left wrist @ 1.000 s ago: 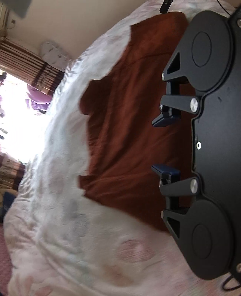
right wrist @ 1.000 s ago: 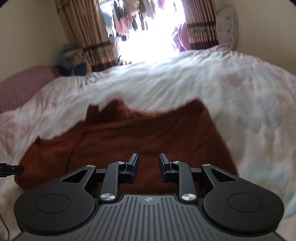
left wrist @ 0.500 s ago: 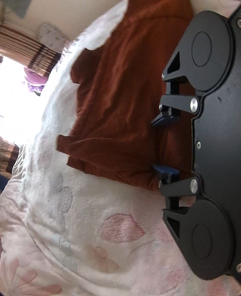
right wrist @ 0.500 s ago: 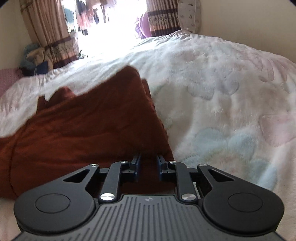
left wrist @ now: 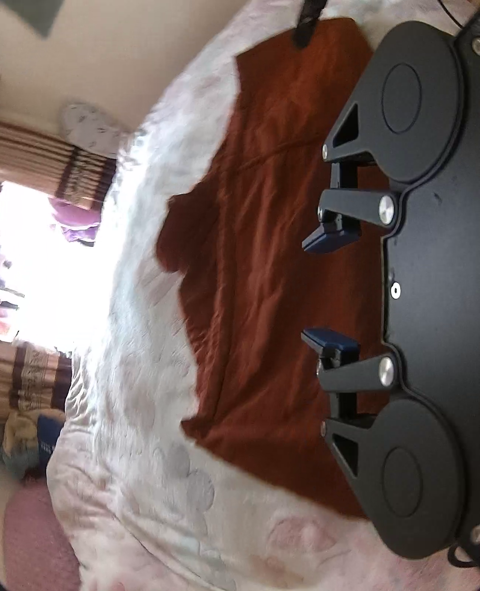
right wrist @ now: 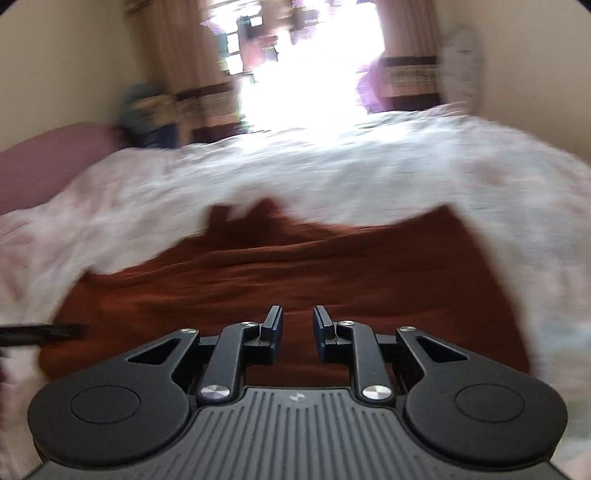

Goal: Fold large clothes

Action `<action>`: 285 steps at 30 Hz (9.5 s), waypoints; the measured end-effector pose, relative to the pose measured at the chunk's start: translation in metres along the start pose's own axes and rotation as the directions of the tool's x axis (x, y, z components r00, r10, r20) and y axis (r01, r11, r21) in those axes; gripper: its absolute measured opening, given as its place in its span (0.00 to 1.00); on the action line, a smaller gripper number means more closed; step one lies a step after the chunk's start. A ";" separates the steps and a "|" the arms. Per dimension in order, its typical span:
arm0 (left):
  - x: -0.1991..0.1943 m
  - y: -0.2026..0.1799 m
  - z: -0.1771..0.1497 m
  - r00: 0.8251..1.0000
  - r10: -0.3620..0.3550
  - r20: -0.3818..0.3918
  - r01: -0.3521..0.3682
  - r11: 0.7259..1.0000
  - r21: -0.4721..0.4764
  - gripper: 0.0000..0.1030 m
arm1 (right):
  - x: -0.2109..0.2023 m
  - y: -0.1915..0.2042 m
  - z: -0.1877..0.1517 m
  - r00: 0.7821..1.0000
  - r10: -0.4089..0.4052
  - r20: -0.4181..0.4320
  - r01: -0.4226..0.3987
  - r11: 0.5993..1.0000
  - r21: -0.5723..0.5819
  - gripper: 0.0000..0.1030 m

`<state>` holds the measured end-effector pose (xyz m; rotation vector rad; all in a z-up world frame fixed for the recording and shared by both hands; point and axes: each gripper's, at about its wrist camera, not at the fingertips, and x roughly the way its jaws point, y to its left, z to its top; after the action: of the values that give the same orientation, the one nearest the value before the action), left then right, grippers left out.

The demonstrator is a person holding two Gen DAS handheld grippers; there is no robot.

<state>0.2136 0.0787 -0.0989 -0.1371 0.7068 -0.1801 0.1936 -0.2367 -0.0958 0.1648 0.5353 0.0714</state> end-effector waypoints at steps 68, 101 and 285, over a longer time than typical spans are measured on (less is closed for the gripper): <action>-0.062 0.133 -0.059 0.999 0.045 0.000 -0.039 0.861 -0.507 0.51 | 0.061 0.086 -0.045 0.981 -0.142 -0.134 0.131 0.988 -0.086 0.36; 0.021 0.181 -0.051 0.988 -0.056 0.142 0.143 0.668 -0.730 0.58 | 0.070 0.083 -0.056 0.978 -0.138 -0.155 0.129 0.989 -0.068 0.39; 0.037 -0.108 -0.047 0.934 -0.332 -0.133 0.339 0.941 0.027 0.71 | -0.067 -0.221 -0.054 0.998 0.055 0.035 -0.065 0.761 0.646 0.65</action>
<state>0.1977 -0.0380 -0.1382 -0.2002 0.8022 -0.5382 0.1144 -0.4540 -0.1463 0.8682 0.5235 -0.0578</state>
